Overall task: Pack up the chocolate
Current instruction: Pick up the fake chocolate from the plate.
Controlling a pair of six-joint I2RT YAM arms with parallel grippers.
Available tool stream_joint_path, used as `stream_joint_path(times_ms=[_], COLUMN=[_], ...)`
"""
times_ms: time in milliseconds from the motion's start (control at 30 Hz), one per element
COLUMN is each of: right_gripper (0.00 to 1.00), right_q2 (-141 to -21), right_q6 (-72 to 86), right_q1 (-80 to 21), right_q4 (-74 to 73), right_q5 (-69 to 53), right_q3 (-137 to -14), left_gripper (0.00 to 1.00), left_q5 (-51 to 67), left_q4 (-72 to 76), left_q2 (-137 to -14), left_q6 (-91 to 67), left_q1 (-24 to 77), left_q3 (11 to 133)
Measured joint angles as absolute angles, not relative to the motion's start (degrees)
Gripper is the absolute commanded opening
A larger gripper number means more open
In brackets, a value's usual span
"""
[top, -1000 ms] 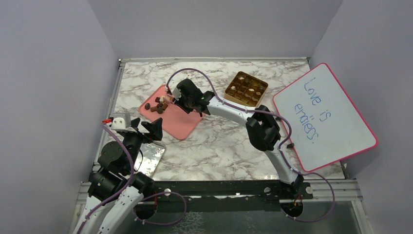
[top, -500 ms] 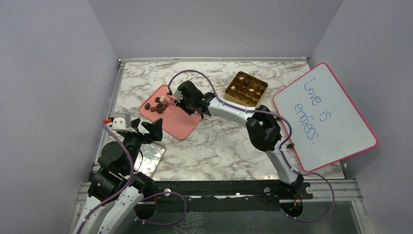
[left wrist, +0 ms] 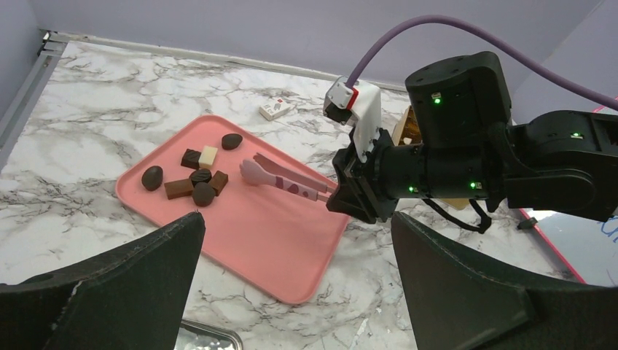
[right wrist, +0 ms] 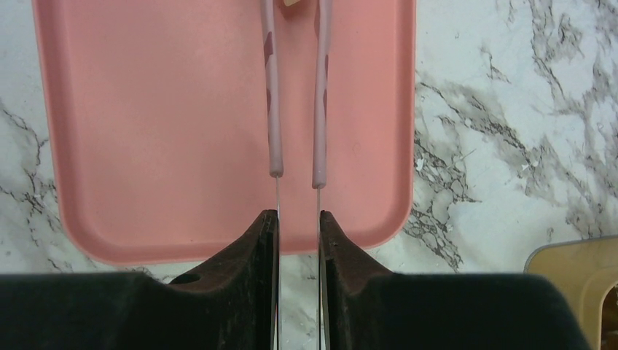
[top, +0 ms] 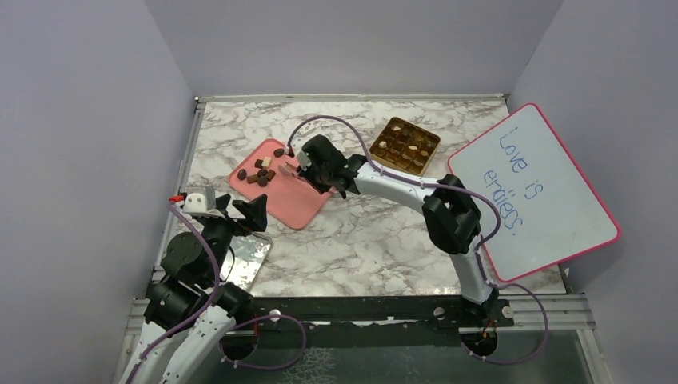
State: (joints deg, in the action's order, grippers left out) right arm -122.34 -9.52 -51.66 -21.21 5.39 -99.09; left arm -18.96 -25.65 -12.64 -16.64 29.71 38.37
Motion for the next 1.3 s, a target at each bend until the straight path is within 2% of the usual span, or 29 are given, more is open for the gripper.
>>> stream_joint_path(times_ms=[767, 1300], right_gripper=[0.24, 0.25], right_q2=[-110.8, -101.93], right_q6=[1.89, 8.34], right_q1=[-51.53, -46.94], right_q4=[-25.98, -33.15], right_q5=[8.91, 11.6], right_q3=[-91.59, -87.18], left_gripper=[0.99, 0.99], left_q5=[-18.96, -18.96], left_q4=[-25.87, -25.87], left_q2=[-12.62, -12.25], left_q6=[-16.64, -16.67], left_q1=[29.76, 29.76], left_q3=[38.37, 38.37])
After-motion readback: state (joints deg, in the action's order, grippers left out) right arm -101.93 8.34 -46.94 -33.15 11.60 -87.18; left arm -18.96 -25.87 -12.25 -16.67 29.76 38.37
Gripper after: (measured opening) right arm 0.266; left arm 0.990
